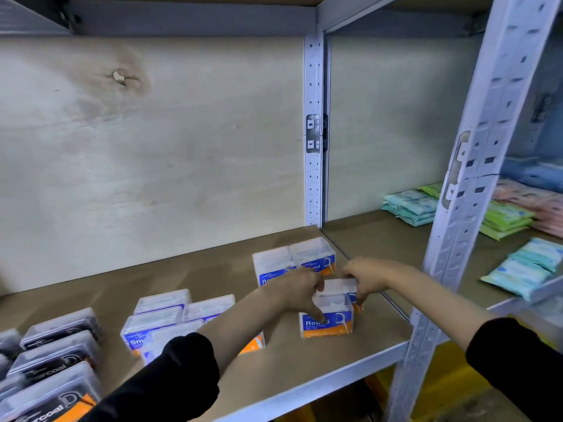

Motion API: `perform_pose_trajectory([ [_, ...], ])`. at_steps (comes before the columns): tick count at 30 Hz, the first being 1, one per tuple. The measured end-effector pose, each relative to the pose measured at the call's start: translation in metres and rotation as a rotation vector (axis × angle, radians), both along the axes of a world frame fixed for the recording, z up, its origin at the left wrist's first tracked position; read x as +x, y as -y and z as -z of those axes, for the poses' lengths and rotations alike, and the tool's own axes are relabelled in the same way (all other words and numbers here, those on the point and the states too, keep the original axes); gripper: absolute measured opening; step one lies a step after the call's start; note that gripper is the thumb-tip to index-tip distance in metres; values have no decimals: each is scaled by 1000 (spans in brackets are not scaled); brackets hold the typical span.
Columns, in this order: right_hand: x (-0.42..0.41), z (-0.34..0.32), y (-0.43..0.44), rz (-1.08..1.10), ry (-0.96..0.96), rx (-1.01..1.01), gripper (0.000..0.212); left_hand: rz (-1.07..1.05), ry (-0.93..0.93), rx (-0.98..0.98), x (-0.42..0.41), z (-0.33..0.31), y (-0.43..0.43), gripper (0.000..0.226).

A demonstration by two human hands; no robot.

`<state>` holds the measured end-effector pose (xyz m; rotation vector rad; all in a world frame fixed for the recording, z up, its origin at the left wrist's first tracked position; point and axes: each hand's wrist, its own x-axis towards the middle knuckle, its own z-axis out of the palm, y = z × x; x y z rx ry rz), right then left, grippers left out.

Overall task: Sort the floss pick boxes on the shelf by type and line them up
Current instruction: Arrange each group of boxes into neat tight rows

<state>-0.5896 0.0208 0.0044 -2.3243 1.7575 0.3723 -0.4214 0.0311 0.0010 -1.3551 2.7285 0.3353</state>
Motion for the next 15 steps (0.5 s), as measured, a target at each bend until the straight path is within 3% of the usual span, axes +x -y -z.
perform_pose_trajectory([
  [9, -2, 10, 13, 100, 82, -97, 31, -131, 1, -50, 19, 6, 1, 52],
  [15, 8, 10, 6, 3, 20, -180, 66, -232, 34, -101, 34, 10, 6, 55],
])
